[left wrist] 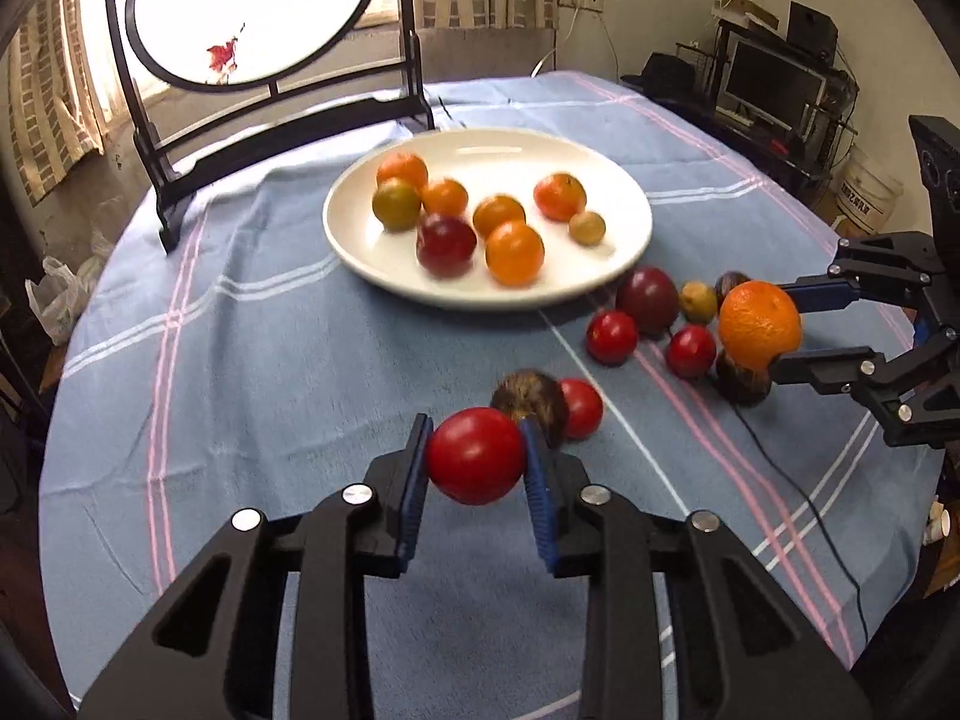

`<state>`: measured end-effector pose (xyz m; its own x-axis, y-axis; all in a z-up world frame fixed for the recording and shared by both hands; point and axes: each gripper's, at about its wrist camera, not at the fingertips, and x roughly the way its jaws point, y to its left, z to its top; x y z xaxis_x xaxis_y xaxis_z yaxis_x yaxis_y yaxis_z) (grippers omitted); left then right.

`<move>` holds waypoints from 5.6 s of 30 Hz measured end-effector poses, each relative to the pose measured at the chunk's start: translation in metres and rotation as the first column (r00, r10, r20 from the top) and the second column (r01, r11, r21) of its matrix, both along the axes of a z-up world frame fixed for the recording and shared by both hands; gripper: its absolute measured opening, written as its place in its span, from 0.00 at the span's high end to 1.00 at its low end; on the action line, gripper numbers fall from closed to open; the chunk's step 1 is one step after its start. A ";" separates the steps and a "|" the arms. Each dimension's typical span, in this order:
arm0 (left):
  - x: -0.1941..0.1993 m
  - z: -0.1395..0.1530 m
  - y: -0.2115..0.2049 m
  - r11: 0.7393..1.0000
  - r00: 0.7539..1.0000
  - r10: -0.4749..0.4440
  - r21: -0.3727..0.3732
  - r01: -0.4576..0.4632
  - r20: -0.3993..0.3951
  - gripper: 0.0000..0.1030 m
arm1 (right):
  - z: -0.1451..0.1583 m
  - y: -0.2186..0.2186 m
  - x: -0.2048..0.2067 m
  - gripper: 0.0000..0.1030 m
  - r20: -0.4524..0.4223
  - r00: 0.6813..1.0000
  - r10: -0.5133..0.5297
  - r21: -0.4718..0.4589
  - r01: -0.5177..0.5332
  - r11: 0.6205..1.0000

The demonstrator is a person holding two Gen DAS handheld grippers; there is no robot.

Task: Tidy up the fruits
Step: 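Grasp a red tomato with left tool while right tool carries a large orange over plate, then release the red tomato on the plate with left tool while right tool releases the orange, then carry a brown dried fruit to the plate with left tool while right tool carries a red tomato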

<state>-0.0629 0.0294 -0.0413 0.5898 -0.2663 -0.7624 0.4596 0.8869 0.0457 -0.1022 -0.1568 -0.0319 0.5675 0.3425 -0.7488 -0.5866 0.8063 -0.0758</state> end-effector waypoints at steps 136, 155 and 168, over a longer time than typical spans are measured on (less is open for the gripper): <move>0.067 0.034 -0.053 0.995 0.990 0.102 -0.010 -0.101 0.100 0.59 | 0.032 0.001 0.067 0.73 0.160 0.983 -0.086 0.025 0.083 0.996; 0.124 0.017 -0.055 0.988 0.987 0.152 -0.021 -0.152 0.052 0.46 | 0.023 -0.007 0.169 0.49 0.032 0.979 -0.201 0.059 0.198 0.978; 0.013 -0.002 -0.053 0.999 0.998 -0.028 0.023 0.027 0.051 0.38 | -0.020 -0.027 -0.007 0.38 -0.027 1.000 0.004 -0.028 -0.005 1.000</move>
